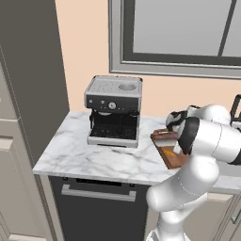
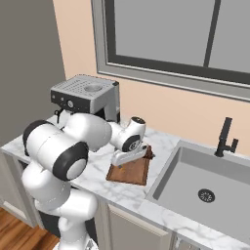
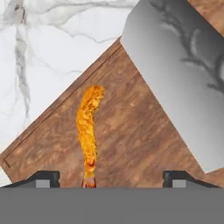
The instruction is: Pick up the knife from the drawer and place it on the cutting board. Then place the meat from the plate to the cutting board.
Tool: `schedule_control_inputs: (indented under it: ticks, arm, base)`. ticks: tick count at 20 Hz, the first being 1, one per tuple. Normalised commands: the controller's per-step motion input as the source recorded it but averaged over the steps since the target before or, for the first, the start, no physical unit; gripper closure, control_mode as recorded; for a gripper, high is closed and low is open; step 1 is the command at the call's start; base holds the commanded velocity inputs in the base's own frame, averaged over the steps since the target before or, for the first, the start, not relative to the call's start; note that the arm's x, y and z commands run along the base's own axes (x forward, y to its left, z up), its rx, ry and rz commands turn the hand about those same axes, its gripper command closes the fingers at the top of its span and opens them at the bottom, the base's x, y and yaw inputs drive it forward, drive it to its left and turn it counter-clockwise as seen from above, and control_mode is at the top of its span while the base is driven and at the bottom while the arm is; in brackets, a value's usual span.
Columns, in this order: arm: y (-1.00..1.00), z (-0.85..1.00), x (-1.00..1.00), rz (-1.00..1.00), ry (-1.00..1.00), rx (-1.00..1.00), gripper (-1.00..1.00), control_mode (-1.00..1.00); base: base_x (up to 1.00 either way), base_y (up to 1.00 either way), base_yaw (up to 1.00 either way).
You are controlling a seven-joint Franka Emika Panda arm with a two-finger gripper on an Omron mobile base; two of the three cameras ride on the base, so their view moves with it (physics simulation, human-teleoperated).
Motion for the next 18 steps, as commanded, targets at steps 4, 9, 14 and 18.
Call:
schedule_control_inputs:
  ticks: [4,9,14,18]
  arm:
    - [-0.11,0.81,-0.19,0.0,-0.1,0.01,-1.0,-1.0]
    - [-0.01,1.0,-0.15,0.0,-0.13,0.0,-1.0,-1.0]
    - [0.0,1.0,-0.27,0.0,-0.15,0.0,-1.0,-1.0]
    - [-0.15,0.7,-0.6,0.0,-0.21,0.01,-1.0,-1.0]
  base:
    - [0.0,0.0,0.0]
    - [0.0,0.0,0.0]
    - [0.0,0.0,0.0]
    - [0.0,0.0,0.0]
